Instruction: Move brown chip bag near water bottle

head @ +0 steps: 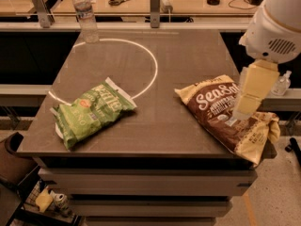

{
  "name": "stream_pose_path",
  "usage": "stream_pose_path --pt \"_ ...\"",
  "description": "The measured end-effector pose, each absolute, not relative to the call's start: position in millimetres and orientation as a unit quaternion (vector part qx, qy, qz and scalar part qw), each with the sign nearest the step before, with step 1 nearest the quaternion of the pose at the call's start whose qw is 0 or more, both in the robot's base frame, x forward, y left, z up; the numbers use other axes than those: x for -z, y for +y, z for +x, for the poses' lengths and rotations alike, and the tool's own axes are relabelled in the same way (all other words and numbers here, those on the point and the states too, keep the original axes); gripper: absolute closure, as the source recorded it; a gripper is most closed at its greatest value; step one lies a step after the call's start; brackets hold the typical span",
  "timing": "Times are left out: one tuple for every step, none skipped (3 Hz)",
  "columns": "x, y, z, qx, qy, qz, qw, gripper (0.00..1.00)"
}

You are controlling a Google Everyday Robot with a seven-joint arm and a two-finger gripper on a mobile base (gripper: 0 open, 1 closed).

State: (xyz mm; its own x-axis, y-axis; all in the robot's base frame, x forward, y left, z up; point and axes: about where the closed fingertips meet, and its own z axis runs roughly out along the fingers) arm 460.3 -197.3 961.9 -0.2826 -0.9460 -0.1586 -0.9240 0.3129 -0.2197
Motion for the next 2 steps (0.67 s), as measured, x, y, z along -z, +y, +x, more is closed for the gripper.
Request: stream_pose_path --pt "-927.6 -195.2 467.8 0.04 0.837 -0.539 0.085 0.0" --pt "-898.1 -215.0 465.5 0.049 0.872 -0.483 0.055 0.0"
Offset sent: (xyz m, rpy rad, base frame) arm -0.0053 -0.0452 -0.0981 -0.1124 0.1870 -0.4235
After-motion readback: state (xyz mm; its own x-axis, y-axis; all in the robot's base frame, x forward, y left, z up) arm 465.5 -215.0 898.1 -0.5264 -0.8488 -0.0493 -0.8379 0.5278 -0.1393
